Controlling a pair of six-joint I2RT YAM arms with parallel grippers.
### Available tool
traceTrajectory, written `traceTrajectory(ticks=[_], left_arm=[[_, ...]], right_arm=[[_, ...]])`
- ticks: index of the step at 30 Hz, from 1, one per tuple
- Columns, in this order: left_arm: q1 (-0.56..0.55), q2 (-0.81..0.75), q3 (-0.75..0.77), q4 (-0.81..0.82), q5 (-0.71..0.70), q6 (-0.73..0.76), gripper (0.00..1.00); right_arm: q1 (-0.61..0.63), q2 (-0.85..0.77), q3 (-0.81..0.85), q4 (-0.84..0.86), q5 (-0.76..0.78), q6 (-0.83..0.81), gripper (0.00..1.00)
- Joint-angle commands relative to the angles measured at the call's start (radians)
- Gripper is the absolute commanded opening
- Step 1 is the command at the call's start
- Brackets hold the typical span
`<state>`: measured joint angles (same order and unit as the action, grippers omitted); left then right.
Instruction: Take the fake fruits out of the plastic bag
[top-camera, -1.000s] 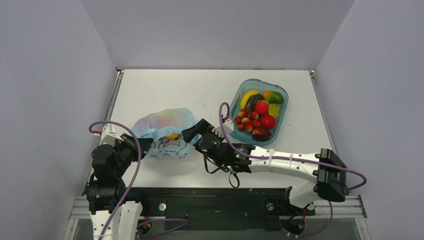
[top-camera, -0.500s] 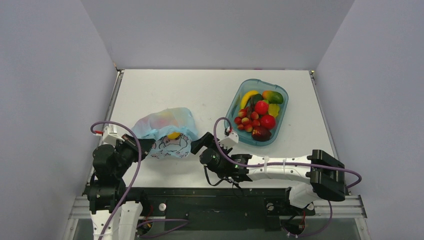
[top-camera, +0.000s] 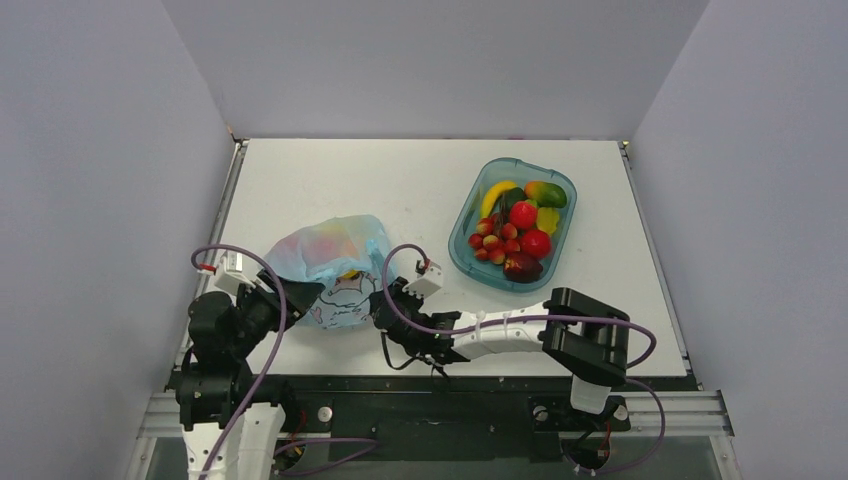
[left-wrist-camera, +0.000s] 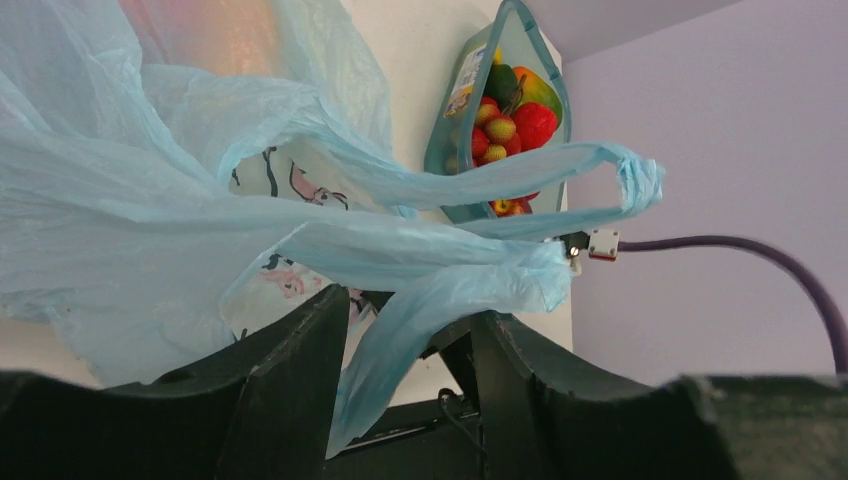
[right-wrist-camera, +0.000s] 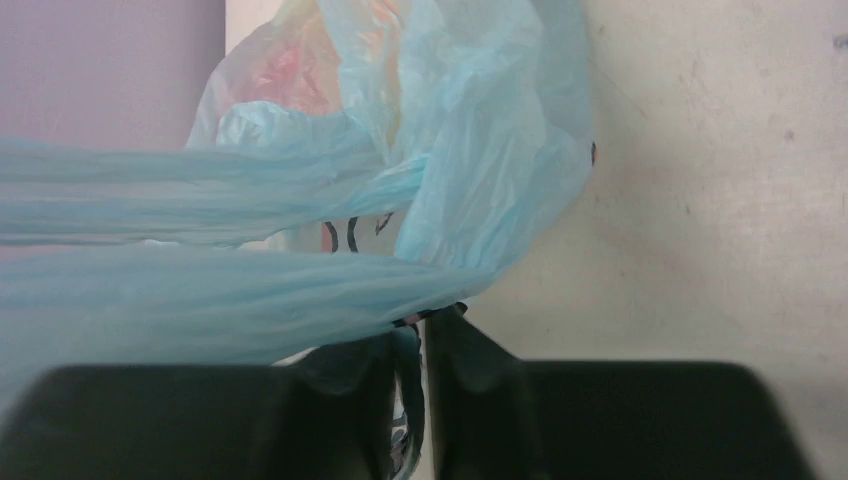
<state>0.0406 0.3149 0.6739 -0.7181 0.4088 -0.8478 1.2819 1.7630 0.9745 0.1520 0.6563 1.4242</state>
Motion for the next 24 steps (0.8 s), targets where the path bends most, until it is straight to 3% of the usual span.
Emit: traceTrajectory(ticks=[1, 7, 13, 18, 22, 24], left_arm=[[-0.001, -0.013, 0.129, -0.087, 0.033, 0.058, 0.49], [-0.002, 0.025, 0.357, -0.248, 0.042, 0.171, 0.52], [-0.002, 0.175, 0.493, -0.206, 0.044, 0.166, 0.56], [-0.002, 0.361, 0.451, -0.140, -0.041, 0.223, 0.55], [-0.023, 0.472, 0.402, -0.087, -0.059, 0.151, 0.50], [-0.109, 0.475, 0.340, -0.018, -0.147, 0.173, 0.50]], right_arm=[[-0.054, -0.017, -0.022, 0.255, 0.032, -0.194, 0.00], [-0.196, -0.017, -0.087, 0.454, -0.244, -0.471, 0.00], [-0.290, -0.053, -0.127, 0.479, -0.456, -0.685, 0.00], [-0.348, -0.082, -0.125, 0.378, -0.590, -0.722, 0.00], [-0.352, -0.123, -0.111, 0.240, -0.552, -0.679, 0.00], [-0.348, -0.132, -0.131, 0.258, -0.541, -0.674, 0.00]])
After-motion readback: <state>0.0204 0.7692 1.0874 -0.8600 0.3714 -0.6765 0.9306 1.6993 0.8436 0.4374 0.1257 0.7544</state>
